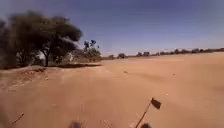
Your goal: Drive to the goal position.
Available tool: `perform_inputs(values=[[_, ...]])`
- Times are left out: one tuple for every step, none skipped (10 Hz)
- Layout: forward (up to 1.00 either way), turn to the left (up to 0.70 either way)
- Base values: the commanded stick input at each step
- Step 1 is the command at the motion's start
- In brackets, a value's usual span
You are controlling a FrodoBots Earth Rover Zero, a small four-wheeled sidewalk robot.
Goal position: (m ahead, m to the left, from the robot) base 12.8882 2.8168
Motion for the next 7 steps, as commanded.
perform_inputs(values=[[1.00, 0.00], [1.00, 0.00], [1.00, 0.00], [1.00, 0.00], [1.00, 0.00], [1.00, 0.00], [1.00, 0.00]])
